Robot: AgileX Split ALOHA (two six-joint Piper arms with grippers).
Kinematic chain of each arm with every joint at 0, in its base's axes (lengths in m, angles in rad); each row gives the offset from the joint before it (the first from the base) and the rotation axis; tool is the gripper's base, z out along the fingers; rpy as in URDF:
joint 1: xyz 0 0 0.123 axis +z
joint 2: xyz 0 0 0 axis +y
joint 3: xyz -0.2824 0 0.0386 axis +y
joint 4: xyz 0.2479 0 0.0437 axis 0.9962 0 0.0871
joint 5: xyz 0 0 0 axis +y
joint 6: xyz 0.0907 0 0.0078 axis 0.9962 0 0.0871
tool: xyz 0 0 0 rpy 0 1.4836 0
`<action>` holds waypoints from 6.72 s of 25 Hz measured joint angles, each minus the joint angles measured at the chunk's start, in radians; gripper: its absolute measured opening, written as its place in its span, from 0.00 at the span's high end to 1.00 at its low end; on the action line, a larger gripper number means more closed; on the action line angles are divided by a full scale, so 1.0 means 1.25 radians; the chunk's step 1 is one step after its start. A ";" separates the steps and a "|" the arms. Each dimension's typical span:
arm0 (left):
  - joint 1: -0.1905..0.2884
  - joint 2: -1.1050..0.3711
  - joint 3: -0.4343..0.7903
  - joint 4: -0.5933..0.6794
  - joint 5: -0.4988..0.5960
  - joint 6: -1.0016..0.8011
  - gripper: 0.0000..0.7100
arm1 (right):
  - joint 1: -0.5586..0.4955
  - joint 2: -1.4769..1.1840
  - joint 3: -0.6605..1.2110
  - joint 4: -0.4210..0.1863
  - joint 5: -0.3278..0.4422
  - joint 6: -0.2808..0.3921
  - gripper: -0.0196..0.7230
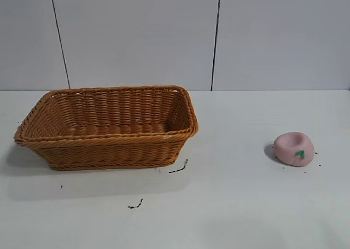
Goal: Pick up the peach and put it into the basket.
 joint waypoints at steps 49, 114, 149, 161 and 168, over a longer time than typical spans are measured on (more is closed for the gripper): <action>0.000 0.000 0.000 0.000 0.000 0.000 0.02 | 0.009 1.586 -0.711 0.019 -0.118 -0.049 0.04; 0.000 0.000 0.000 0.000 0.000 0.000 0.02 | 0.249 1.696 -1.314 0.078 0.112 -0.055 0.99; 0.000 0.000 0.000 0.000 0.000 0.000 0.02 | 0.493 1.928 -1.328 0.038 -0.081 -0.058 0.05; 0.000 0.000 0.000 0.000 0.000 0.000 0.02 | 0.362 1.780 -1.334 0.032 -0.030 -0.039 0.04; 0.000 0.000 0.000 0.000 0.000 0.000 0.02 | 0.154 1.780 -1.334 0.026 -0.006 -0.039 0.04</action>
